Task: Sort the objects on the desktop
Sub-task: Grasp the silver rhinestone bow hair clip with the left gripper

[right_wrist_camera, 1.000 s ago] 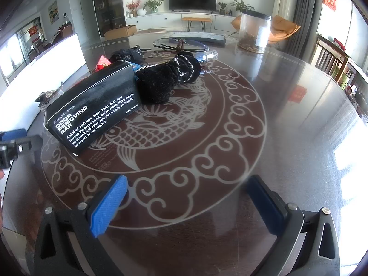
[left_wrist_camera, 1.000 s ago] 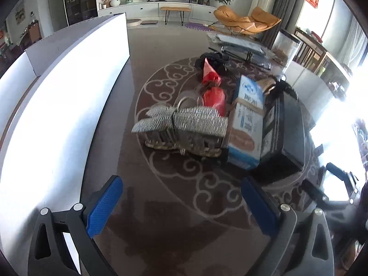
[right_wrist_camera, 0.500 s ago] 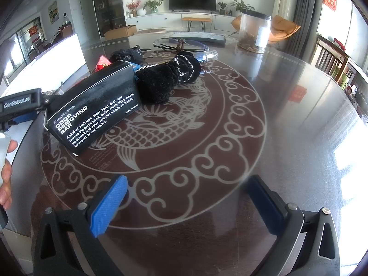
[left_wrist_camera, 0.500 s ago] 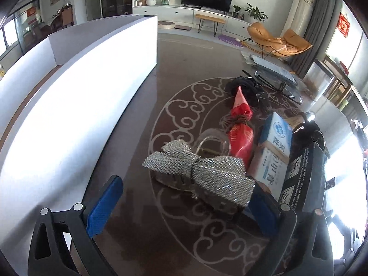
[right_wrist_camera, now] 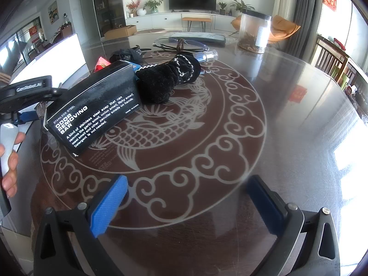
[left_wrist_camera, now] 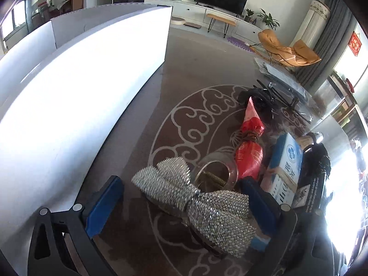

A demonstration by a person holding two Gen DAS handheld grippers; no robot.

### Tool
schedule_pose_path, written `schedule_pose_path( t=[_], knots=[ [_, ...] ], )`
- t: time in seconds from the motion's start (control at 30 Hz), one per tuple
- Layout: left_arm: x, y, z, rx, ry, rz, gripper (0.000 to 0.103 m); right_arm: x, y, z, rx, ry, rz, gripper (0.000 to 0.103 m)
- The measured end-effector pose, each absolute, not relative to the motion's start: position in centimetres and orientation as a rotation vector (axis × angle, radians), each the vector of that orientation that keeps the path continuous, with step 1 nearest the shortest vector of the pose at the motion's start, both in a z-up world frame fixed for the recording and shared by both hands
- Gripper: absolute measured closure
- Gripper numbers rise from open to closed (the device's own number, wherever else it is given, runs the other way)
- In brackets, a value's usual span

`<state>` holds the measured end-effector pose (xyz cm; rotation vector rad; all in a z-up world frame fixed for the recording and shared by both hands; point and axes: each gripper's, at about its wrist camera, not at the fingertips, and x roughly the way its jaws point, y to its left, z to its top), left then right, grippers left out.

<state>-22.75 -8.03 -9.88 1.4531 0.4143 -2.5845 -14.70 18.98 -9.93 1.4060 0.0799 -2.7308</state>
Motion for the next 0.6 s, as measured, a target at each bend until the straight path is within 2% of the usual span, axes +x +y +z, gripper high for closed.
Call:
schedule_pose_path(
  t=[0.1,0.23,0.3,0.33,0.37,0.4,0.6],
  knots=[
    [-23.8,-7.5,-10.2,1.461,0.338,-2.582,0.0,-14.7,19.0,-9.9,1.406,0.08,-2.731,0.0],
    [-25.0,-5.9,-10.7,1.529,0.109,-2.58,0.0,-14.7,19.0,-9.9,1.406,0.08,-2.731,0.0],
    [-25.2,-5.6,-10.8,1.54,0.086,-2.604,0.0,-14.7,19.0,-9.9,1.406,0.08,-2.731,0.0],
    [-25.2,-5.7,-10.7,1.542,0.092,-2.609,0.005,-14.7,19.0,-9.9,1.406,0.08,-2.731,0.0],
    [-25.0,-5.7,-10.6,1.52,0.08,-2.632,0.013,-14.7,19.0,-9.9,1.406,0.08,-2.731,0.0],
    [-24.6,-5.5,-10.2,1.489,0.063,-2.666,0.032,-14.7,19.0,-9.9,1.406,0.08,-2.731,0.0],
    [-21.6,-5.7,-9.7,1.497,0.041,-2.804,0.045,-14.7,19.0,-9.9,1.406,0.08,-2.731,0.0]
  ],
)
